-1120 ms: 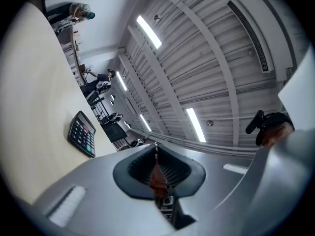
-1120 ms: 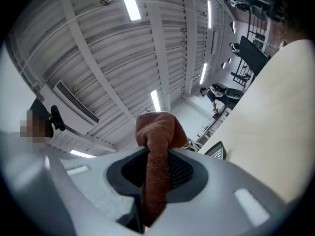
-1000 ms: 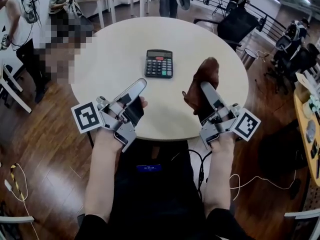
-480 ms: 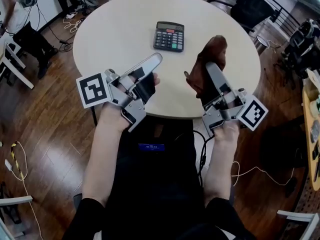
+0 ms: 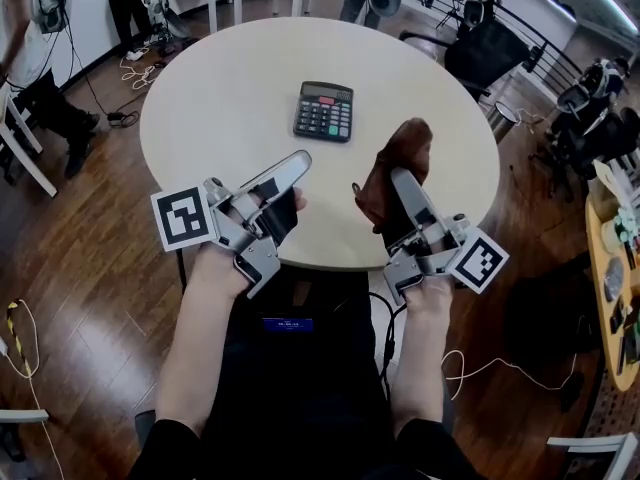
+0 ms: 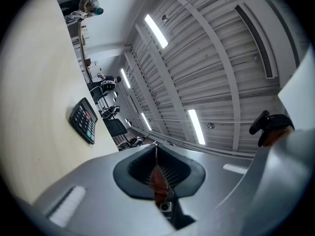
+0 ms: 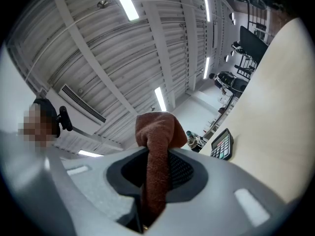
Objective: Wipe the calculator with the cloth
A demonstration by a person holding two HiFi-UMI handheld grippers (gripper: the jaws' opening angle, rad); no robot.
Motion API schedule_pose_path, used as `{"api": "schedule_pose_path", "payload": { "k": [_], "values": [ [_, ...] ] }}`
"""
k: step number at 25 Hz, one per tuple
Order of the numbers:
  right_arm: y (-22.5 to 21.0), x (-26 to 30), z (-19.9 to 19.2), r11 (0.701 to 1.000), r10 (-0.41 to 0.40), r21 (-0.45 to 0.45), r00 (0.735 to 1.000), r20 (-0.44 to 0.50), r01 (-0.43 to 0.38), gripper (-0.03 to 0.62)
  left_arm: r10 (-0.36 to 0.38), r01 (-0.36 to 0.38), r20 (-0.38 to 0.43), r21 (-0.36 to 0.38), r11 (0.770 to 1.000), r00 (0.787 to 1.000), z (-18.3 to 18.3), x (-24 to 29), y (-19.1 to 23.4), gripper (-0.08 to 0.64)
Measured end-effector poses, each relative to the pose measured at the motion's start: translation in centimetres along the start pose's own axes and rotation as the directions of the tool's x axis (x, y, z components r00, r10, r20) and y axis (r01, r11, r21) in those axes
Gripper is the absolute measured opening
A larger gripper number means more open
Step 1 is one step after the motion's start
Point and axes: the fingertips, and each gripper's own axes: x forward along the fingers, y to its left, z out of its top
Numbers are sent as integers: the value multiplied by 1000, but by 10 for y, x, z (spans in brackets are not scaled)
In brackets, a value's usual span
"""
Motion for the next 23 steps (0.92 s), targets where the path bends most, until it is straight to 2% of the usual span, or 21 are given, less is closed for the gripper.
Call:
{"api": "schedule_pose_path", "payload": {
  "k": [15,23],
  "values": [
    [2,2,-2,1000,1,0,1000,-22,-1,64,5,-5,-4,-11,1000,1000,-5,2,-1,-5],
    [3,-2,-20,1000,4,-6,1000,-31,-4,64,-1,1,-9,-11,1000,1000,-15,-11,3,-5]
  ]
}}
